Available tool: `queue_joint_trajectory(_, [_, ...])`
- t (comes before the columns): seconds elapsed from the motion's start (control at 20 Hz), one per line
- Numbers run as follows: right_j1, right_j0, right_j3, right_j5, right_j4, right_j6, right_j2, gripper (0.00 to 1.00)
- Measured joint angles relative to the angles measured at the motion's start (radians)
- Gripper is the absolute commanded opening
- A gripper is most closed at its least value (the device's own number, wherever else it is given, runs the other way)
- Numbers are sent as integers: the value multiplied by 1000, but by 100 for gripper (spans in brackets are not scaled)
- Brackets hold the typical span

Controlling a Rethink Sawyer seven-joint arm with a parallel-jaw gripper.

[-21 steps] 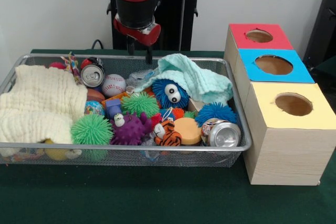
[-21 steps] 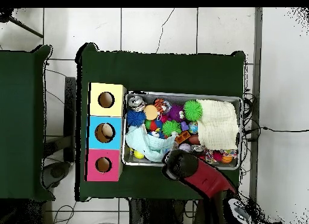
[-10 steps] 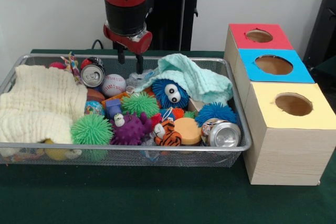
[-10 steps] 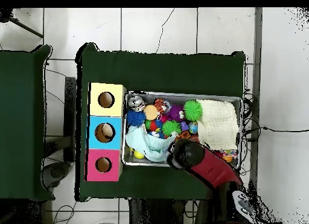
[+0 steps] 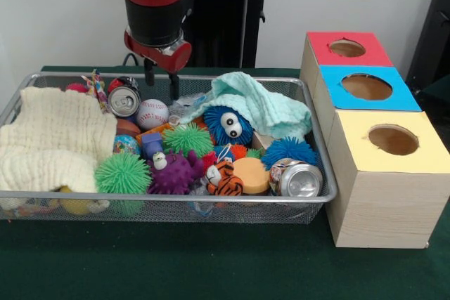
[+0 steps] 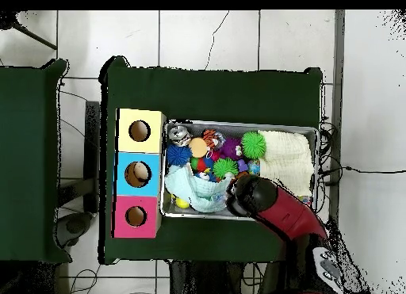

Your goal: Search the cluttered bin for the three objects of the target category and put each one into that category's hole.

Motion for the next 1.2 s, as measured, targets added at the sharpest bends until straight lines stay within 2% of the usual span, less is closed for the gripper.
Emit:
queue_joint_trajectory(0.35, [4, 22, -48, 25, 18, 0, -20, 100])
queue_joint_trajectory(1.2, [54, 83, -93, 25, 45, 0, -39, 100])
